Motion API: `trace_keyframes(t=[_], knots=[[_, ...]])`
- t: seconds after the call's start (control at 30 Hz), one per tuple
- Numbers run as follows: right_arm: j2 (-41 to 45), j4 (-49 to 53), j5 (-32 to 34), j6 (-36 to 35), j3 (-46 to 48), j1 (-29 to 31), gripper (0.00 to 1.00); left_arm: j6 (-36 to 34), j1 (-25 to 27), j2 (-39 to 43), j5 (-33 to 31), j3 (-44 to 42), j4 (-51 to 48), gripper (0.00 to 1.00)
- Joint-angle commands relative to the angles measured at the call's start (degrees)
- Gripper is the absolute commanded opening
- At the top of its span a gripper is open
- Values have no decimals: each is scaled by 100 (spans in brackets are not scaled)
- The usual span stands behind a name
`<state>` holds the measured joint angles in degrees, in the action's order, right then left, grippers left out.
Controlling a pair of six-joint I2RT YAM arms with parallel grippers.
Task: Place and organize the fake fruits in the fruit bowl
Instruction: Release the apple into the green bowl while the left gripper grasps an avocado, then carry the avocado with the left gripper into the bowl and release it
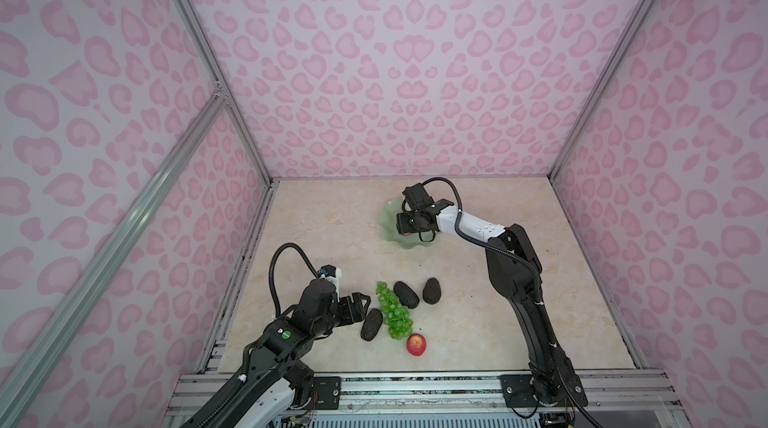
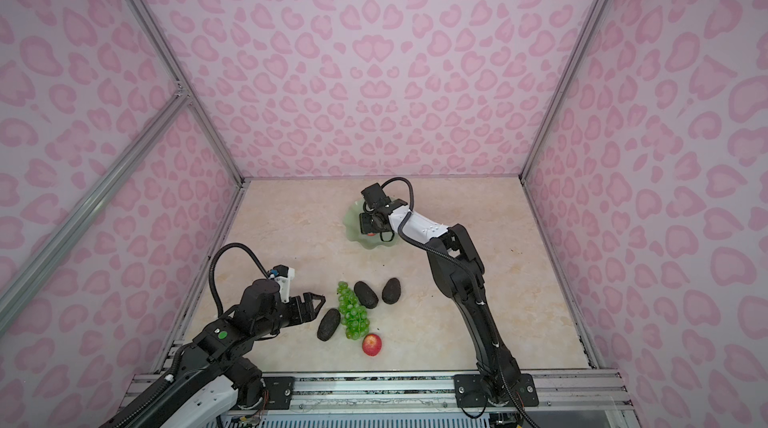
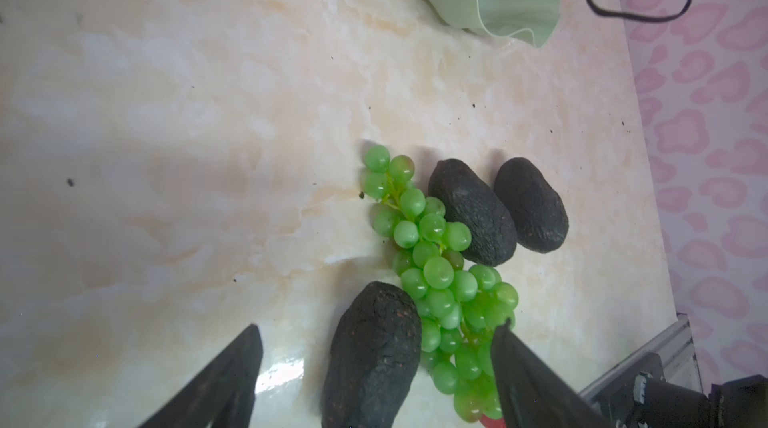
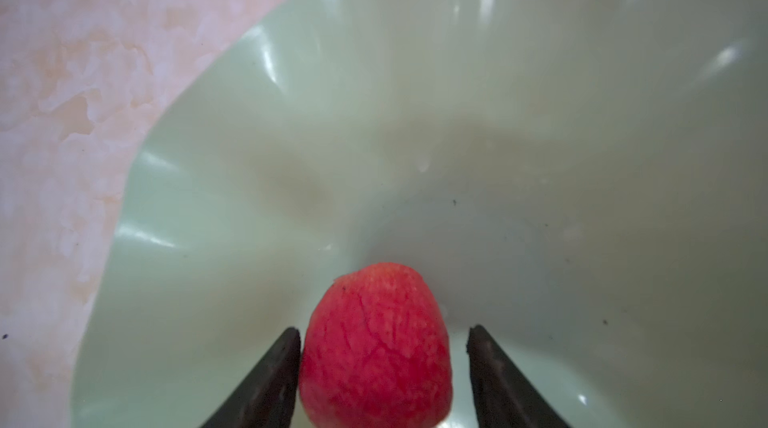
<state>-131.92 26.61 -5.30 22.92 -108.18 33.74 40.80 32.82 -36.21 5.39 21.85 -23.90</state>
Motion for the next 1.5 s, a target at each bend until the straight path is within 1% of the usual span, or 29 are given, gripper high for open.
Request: trace_keyframes(t=[0.0,0.13,0.27,0.43,0.53,0.63,0.73,0.83,0.87,0.9,1.0,1.07,1.17,1.3,1.37,1.47], knots=[[499,-172,-50,32,236,-88,70,165,282,-59,-261,-73,264,87],[1462,-493,82,-7,754,-211,76,49,761,-311,-367,-106,464,86],[2442,-850,72,59,1462,-362,79,-45,1157,-703,-567,-63,461,83],[3476,-1057,175,94,2361,-464,82,-72,1397,-1249,-746,-49,518,79],[4007,-1258,247,205,2965,-513,82,-159,1434,-1649,-827,-49,583,77],[4461,-1456,330,289,3359,-548,83,-237,1434,-1977,-874,9,664,67],[4757,-1396,401,308,3489,-626,84,-272,1436,-2134,-809,103,716,55],[4972,-1386,433,334,3604,-757,84,-378,1446,-2100,-835,226,544,41],[5012,-1387,446,338,3638,-800,84,-400,1439,-2036,-849,289,439,38],[5050,-1379,442,337,3663,-853,84,-433,1444,-1966,-861,366,320,37],[5147,-1313,433,349,3706,-960,84,-560,1429,-1662,-1042,742,-93,37],[5234,-1277,466,337,3755,-1028,84,-738,1425,-1511,-1285,1084,-294,37],[5349,-1217,467,304,3863,-1101,84,-1117,1320,-1633,-1545,1651,-411,38],[5497,-1042,459,273,4038,-1167,84,-1610,902,-2378,-1381,2532,-315,39],[5588,-955,485,235,4152,-1176,84,-1817,650,-2901,-1208,2939,-133,39],[5761,-801,497,223,4350,-1185,84,-2057,312,-3937,-1083,3831,-77,41]])
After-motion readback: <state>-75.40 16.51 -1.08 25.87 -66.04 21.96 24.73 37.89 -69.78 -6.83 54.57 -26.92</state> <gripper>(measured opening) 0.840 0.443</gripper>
